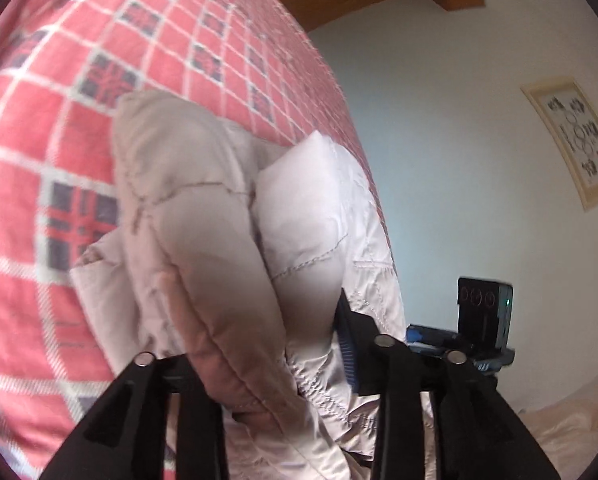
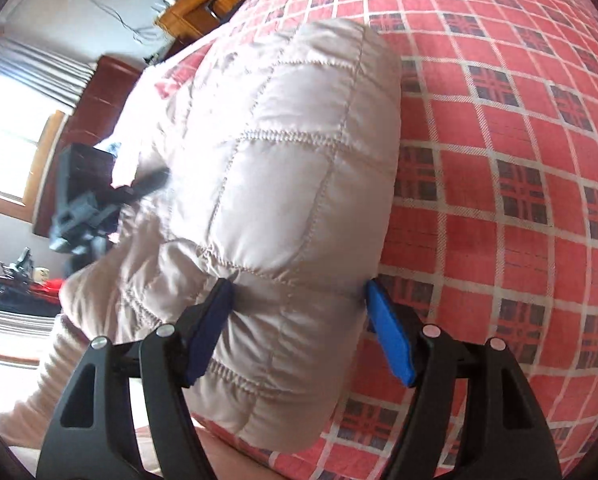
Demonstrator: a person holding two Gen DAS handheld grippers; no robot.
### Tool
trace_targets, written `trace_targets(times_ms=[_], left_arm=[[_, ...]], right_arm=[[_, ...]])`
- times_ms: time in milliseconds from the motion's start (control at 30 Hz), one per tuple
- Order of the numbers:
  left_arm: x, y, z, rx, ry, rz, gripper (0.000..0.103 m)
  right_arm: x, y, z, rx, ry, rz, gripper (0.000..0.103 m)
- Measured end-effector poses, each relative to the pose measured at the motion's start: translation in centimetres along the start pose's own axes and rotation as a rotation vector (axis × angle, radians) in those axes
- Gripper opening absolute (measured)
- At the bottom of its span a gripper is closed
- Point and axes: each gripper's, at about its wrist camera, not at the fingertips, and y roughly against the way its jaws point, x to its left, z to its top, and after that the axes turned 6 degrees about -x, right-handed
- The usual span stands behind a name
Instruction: Fold large clothes
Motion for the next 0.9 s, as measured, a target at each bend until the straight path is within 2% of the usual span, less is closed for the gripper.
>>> trace_targets(times_ms=[67,200,233,300,367,467,567,633,667,700,733,767,900], left_arm=[[0.0,1.4,-0.1,-0.029,0.026,0.058,0.050],[-1.3,5.6,0.0,-0.143,0.003,0.244,0.052],[-1.8,6.5,-0.1,-0.170,-0.005,0.267,0.052],[-3.2,7.7,-0.1,-0.200,-0.015,0.243,0.052],[-5.1,7.3,-0.3,-0.187,-0.044,0.228,0.053],[-6.8,4.7,-0.4,-0.115,-0.074,0.232,0.057],[-6.1,1.0,0.0,-0.032,-0.064,0.300,0.056],[-5.4,0.0,-0.6,-0.009,-0.044,0.293,0.055],[-5.4,-0.4,-0.4,-0.008,-0.036,0.282,0.050],[-5.3,-0.7,-0.3,-0.012,-0.031,0.282,0.039],[-5.5,-0.9,-0.2,-0.018,-0.035,0.279,0.021],[-5.9,-0.9,-0.2,-0.028,-0.043,0.263,0.011],[-9.1,2.0,-0.6,-0.108,-0.082,0.087,0.008]], right_arm=[[0.2,-0.3,-0.3,0.007,0.000,-0.008,0.072],[0.2,-0.3,-0.5,0.002,-0.005,-0.005,0.072],[0.1,-0.3,-0.5,0.002,-0.007,-0.002,0.072],[0.1,-0.3,-0.5,0.001,-0.006,-0.001,0.072],[0.3,-0.4,-0.4,0.001,-0.001,-0.003,0.072],[0.2,-0.5,-0.5,0.000,0.000,-0.001,0.072],[0.3,-0.1,-0.4,-0.007,0.005,0.000,0.072],[0.1,0.4,-0.5,-0.012,0.008,0.000,0.072],[0.0,0.5,-0.6,-0.015,0.008,0.000,0.072],[0.0,0.6,-0.7,-0.017,0.008,-0.002,0.072],[0.1,0.6,-0.8,-0.020,0.007,-0.004,0.072],[0.1,0.7,-0.9,-0.024,0.006,-0.007,0.072],[0.0,1.5,-1.1,-0.035,-0.004,0.022,0.072]])
